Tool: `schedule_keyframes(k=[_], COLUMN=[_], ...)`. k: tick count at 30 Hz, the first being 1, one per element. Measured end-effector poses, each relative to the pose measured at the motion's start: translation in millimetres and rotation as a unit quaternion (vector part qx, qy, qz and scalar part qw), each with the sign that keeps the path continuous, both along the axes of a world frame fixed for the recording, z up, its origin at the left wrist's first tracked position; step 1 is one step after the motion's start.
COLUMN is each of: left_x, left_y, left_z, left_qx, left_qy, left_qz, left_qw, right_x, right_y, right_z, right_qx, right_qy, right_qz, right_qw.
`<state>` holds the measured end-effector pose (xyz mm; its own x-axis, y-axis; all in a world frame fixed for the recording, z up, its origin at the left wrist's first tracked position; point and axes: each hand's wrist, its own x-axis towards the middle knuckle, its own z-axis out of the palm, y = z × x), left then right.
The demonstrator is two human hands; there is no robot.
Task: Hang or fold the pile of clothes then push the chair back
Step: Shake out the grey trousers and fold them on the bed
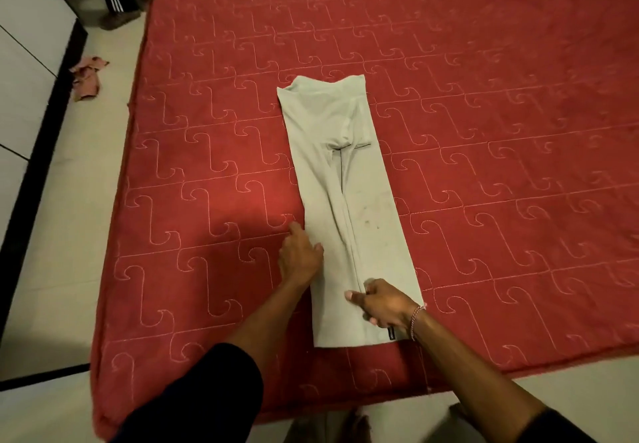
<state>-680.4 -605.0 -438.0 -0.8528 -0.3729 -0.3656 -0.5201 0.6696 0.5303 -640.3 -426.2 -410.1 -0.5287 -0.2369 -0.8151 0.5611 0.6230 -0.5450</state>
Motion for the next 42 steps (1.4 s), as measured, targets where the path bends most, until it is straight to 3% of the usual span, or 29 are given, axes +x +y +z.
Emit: schedule_keyframes(k=[4,7,9,12,15,19,24,27,31,37,42], left_x=[19,34,44,56,67,72,66,56,37,-19,-76], left_y=[-2,-2,-1,-4,-10,-14,-13,-14,-12,-16,-26], left_z=[4,14,22,28,22,22,23,27,31,23,8], left_qx=[0.098,0.222,0.248,0.231,0.225,0.208,0.069,-0.037,-0.123,-0.08,-0.072], left_qy=[-0.101,-0.211,-0.3,-0.389,-0.422,-0.426,-0.472,-0.383,-0.23,-0.035,0.11], left_qz=[0.09,0.11,0.07,-0.003,-0.02,-0.038,-0.177,-0.239,-0.238,-0.187,-0.206], left_qw=[0.986,0.945,0.918,0.892,0.878,0.88,0.861,0.891,0.935,0.979,0.97], right_x=[18,29,37,49,54,60,60,49,21,-39,-106], right_y=[8,15,20,24,25,19,10,4,-4,-26,-51], right_z=[4,-2,-6,-10,-6,3,-4,-9,-7,-3,-15], right_qx=[-0.04,0.038,0.099,0.107,0.12,0.297,0.193,0.197,0.21,0.191,0.178], right_qy=[-0.003,0.064,0.11,0.103,0.087,0.224,0.399,0.431,0.356,0.422,0.469], right_qz=[-0.062,-0.034,0.003,0.002,0.021,0.134,0.19,0.253,0.221,0.168,0.179], right_qw=[0.997,0.997,0.989,0.989,0.989,0.919,0.876,0.843,0.883,0.87,0.847])
